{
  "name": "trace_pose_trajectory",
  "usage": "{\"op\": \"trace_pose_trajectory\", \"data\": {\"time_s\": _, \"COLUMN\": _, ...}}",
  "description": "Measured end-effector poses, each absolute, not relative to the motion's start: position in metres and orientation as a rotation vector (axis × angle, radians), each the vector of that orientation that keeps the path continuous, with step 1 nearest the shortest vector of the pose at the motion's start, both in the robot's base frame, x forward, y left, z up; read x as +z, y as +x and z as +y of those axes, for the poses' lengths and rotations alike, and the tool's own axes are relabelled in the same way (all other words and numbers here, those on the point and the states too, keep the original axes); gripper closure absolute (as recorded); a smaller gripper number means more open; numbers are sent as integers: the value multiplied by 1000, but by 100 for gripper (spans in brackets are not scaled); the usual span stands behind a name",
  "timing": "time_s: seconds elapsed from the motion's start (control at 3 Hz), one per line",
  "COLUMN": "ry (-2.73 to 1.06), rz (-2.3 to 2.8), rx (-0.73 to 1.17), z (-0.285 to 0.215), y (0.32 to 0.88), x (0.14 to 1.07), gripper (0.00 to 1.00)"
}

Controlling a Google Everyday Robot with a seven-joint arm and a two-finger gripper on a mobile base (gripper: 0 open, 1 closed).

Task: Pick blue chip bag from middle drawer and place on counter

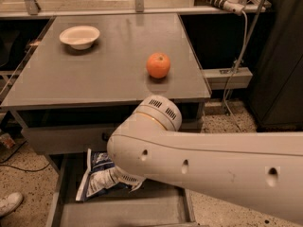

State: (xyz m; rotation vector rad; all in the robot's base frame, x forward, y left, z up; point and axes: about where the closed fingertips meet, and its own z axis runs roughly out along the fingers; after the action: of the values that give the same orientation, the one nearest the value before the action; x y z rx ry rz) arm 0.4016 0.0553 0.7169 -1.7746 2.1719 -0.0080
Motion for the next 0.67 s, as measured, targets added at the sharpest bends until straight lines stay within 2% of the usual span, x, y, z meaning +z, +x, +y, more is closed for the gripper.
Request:
{"op": "trace_pose_trajectory", "data": {"time_s": 0.33, "ry": -1774, "rz": 2171, "rx": -8, "z": 55, "y": 402, "x": 717, "gripper": 100}}
{"op": "trace_pose_trajectory", "data": {"time_s": 0.67, "ry": -1709, "rz": 2151, "rx": -38, "z": 52, "y": 413, "x": 758, "gripper": 100}}
